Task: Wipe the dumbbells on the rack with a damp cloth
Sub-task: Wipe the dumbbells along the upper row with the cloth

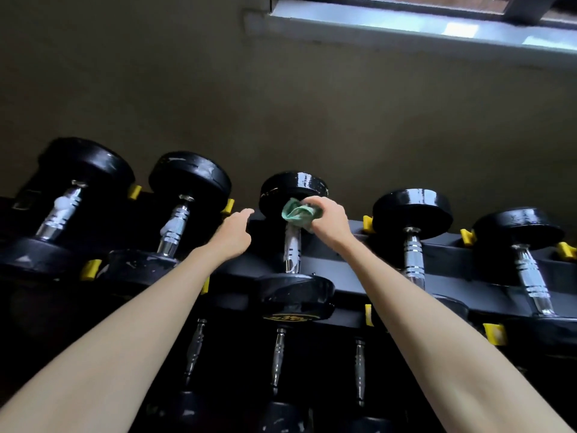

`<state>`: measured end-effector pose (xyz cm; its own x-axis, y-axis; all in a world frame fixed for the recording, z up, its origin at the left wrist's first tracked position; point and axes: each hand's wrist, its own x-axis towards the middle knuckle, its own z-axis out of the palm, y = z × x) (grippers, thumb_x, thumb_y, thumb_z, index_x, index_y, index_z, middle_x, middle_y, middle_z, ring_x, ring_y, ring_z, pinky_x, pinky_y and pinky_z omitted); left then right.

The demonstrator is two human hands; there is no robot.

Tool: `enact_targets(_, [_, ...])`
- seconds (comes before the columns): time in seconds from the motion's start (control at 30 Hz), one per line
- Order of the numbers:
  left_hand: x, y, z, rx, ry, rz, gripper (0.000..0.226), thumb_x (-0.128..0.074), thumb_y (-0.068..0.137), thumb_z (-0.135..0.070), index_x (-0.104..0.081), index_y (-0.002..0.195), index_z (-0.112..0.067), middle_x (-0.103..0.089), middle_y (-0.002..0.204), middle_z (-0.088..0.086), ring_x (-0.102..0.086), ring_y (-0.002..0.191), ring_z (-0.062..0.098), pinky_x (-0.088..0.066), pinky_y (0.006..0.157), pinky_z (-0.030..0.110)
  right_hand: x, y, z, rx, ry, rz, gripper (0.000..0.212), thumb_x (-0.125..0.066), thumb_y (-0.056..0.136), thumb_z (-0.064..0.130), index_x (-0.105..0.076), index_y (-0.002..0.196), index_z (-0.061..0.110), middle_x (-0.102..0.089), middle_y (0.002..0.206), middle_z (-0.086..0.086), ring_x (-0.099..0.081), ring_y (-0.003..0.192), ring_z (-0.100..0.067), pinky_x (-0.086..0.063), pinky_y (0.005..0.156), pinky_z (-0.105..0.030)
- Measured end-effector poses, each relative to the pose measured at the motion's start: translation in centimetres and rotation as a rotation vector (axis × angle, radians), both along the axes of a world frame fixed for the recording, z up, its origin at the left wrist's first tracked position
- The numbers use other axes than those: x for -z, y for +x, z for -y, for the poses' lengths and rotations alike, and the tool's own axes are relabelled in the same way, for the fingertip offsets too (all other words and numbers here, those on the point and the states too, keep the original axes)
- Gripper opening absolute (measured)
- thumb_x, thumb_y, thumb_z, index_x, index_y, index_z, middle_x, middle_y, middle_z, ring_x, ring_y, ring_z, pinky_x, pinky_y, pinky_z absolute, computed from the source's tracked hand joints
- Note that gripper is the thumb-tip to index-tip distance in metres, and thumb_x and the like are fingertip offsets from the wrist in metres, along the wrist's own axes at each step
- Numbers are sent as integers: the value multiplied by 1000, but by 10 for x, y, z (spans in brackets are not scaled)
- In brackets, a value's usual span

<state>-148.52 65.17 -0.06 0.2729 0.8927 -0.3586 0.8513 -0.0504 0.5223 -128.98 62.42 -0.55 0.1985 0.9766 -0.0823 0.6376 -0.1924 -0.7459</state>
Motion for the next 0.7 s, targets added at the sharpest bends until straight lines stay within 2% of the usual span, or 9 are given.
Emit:
enact_targets(0.07, [4, 0, 5, -13, -25, -9, 61, -34, 86, 9, -32, 143, -11, -44, 138, 17, -41, 128, 32, -34, 107, 38, 7, -4, 2, -34, 35, 82, 44, -61, 78, 1, -64, 119, 19, -63, 120, -2, -54, 114, -22, -41, 93, -29])
enact_targets(0.17, [5, 6, 15, -25, -62, -3, 56, -34, 87, 7, -38, 140, -11, -49, 136, 15, -43, 126, 31, -35, 104, 34, 3, -9, 1, -167, 41, 190, 46, -59, 79, 2, -64, 119, 22, -62, 123, 1, -51, 114, -25, -43, 92, -34])
enact_targets(0.3, [1, 10, 23, -29, -95, -13, 57, -33, 88, 6, -36, 141, -14, -48, 136, 12, -42, 126, 29, -37, 100, 35, -18, -17, -1, -456, -137, 266, 48, -53, 76, -2, -65, 115, 23, -63, 117, -1, -50, 109, -25, -45, 85, -34])
enact_targets(0.43, [-5, 6, 29, -70, -92, -14, 57, -32, 89, 5, -36, 142, -15, -49, 134, 10, -43, 123, 27, -37, 97, 32, -33, -19, 13, -529, -321, 169, 56, -46, 70, -9, -66, 112, 22, -58, 104, 0, -51, 92, -18, -44, 71, -25])
enact_targets(0.53, [-10, 3, 34, -83, -94, -8, 55, -31, 90, 3, -37, 141, -15, -49, 133, 9, -45, 120, 27, -38, 94, 31, -35, -18, 29, -546, -375, 58, 56, -39, 70, -14, -69, 106, 16, -58, 101, 0, -52, 86, -16, -43, 64, -19])
enact_targets(0.63, [-15, 1, 40, -83, -97, 15, 54, -30, 90, 3, -38, 140, -14, -50, 133, 11, -46, 120, 28, -38, 97, 34, -37, -14, 43, -503, -373, 13, 56, -31, 70, -19, -70, 99, 8, -59, 95, 1, -52, 85, -18, -43, 64, -23])
enact_targets(0.7, [-22, -1, 44, -79, -83, 19, 53, -30, 90, 2, -38, 140, -14, -49, 134, 11, -45, 122, 29, -37, 99, 33, -39, -10, 49, -463, -399, 30, 54, -31, 71, -21, -70, 97, 6, -57, 87, 8, -51, 78, -20, -43, 64, -29])
